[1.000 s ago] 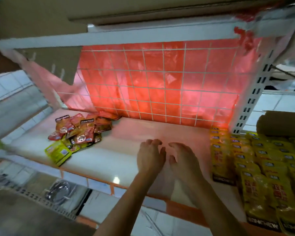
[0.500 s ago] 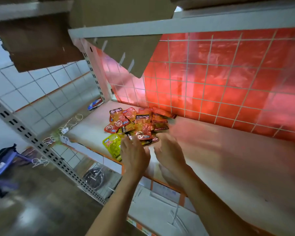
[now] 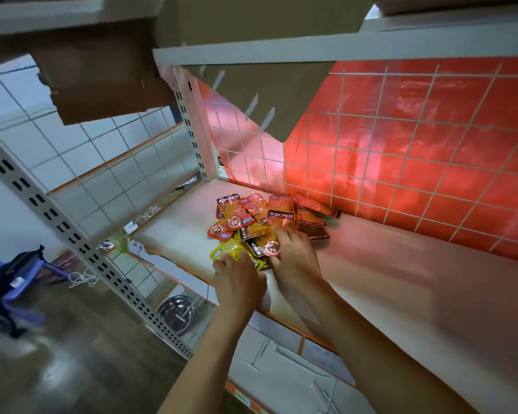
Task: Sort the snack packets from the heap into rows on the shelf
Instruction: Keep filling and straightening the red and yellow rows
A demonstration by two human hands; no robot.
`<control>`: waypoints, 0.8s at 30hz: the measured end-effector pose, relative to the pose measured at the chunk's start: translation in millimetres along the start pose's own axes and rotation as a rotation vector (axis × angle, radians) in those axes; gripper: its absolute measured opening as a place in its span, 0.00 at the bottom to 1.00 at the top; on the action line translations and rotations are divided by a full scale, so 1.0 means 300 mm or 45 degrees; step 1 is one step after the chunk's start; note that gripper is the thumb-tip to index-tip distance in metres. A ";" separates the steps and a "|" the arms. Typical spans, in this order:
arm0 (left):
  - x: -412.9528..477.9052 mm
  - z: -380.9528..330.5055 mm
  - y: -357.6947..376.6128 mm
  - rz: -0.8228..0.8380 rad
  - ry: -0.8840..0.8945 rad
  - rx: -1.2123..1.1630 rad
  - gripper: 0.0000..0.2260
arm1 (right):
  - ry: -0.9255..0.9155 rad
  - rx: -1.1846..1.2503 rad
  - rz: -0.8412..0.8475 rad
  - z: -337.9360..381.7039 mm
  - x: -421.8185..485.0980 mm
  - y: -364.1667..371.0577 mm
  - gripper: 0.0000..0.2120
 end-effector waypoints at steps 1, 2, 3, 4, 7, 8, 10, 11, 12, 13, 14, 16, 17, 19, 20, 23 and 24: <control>-0.007 -0.006 -0.001 -0.015 0.019 -0.001 0.17 | -0.018 0.003 -0.021 -0.002 -0.001 -0.008 0.33; -0.013 -0.011 -0.002 -0.032 0.041 -0.011 0.16 | -0.023 0.036 -0.031 -0.004 -0.002 -0.017 0.31; -0.017 -0.016 -0.005 -0.060 0.059 -0.034 0.14 | -0.014 0.092 -0.044 -0.009 -0.005 -0.031 0.29; -0.020 -0.021 -0.013 -0.102 0.070 -0.062 0.12 | 0.008 0.158 -0.073 -0.018 -0.011 -0.051 0.27; -0.030 -0.050 -0.061 -0.299 0.123 -0.121 0.07 | 0.091 0.341 -0.255 -0.069 -0.041 -0.135 0.20; -0.038 -0.064 -0.084 -0.372 0.145 -0.167 0.07 | 0.113 0.405 -0.309 -0.090 -0.056 -0.170 0.16; -0.063 -0.094 -0.135 -0.503 0.177 -0.335 0.08 | 0.165 0.557 -0.399 -0.137 -0.080 -0.241 0.09; -0.077 -0.109 -0.158 -0.550 0.178 -0.433 0.09 | 0.210 0.647 -0.445 -0.166 -0.090 -0.276 0.07; -0.090 -0.125 -0.179 -0.579 0.168 -0.540 0.10 | 0.271 0.751 -0.489 -0.198 -0.100 -0.308 0.09; -0.098 -0.141 -0.196 -0.592 0.153 -0.658 0.10 | 0.327 0.868 -0.520 -0.231 -0.111 -0.336 0.11; -0.103 -0.159 -0.205 -0.580 0.137 -0.790 0.10 | 0.361 0.978 -0.546 -0.260 -0.122 -0.362 0.11; -0.105 -0.207 -0.196 -0.452 0.127 -1.110 0.08 | 0.378 1.118 -0.603 -0.316 -0.153 -0.413 0.08; -0.104 -0.237 -0.181 -0.321 0.102 -1.320 0.06 | 0.382 1.172 -0.633 -0.343 -0.172 -0.439 0.07; -0.125 -0.310 -0.141 0.029 -0.035 -1.750 0.03 | 0.399 1.269 -0.677 -0.402 -0.216 -0.486 0.08; -0.144 -0.348 -0.120 0.161 -0.093 -1.886 0.03 | 0.409 1.285 -0.697 -0.433 -0.241 -0.509 0.08; -0.202 -0.463 -0.068 0.388 -0.139 -1.982 0.04 | 0.458 1.272 -0.730 -0.532 -0.323 -0.568 0.08; -0.228 -0.504 -0.054 0.461 -0.141 -2.001 0.05 | 0.482 1.269 -0.745 -0.565 -0.354 -0.588 0.08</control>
Point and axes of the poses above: each hand's wrist, its own x-axis towards the middle knuckle, its own y-axis out of the palm, z = x × y, the point moved 5 cm from there along x, towards the middle knuckle, and after that the axes turned 5 degrees about -z, right-handed, at the moved point
